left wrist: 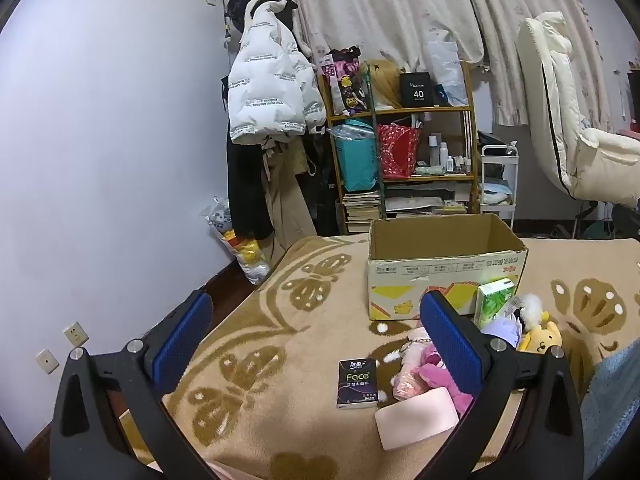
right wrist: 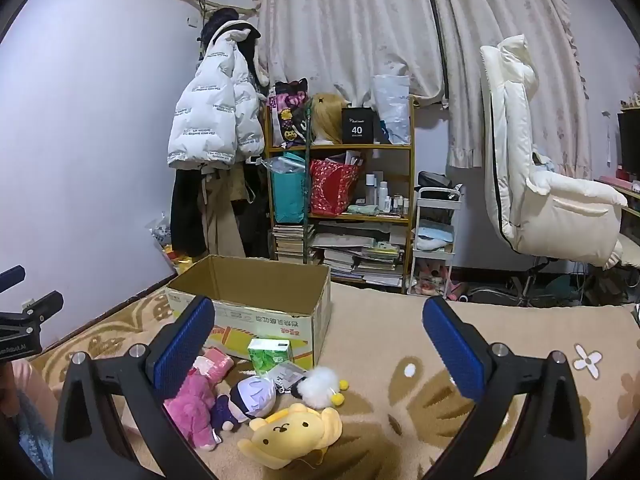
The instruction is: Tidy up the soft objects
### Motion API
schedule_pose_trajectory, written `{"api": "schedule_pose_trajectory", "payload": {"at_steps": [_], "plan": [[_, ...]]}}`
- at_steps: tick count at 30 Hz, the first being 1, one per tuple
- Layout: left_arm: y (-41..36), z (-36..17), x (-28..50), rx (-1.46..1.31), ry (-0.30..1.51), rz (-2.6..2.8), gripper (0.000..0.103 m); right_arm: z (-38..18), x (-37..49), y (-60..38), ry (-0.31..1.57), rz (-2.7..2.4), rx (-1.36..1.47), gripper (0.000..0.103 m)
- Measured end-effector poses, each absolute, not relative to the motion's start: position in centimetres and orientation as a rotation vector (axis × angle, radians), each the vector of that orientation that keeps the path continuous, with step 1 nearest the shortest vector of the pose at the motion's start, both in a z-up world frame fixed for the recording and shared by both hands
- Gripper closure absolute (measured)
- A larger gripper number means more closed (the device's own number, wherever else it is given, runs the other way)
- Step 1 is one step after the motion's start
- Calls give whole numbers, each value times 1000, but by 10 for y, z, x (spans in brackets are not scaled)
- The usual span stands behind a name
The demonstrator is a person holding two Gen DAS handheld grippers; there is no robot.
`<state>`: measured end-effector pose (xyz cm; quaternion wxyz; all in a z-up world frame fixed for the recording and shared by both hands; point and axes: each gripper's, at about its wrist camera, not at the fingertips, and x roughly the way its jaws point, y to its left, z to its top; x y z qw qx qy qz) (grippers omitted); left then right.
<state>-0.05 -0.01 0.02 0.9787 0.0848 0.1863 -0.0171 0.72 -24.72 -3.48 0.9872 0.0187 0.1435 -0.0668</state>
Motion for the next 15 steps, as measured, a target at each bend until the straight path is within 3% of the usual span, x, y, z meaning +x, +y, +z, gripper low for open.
{"api": "schedule_pose_trajectory", "payload": {"at_steps": [15], "plan": [[-3,0,1,190,375,-33,1,-37,8,-243,288,-144,43,0]]}}
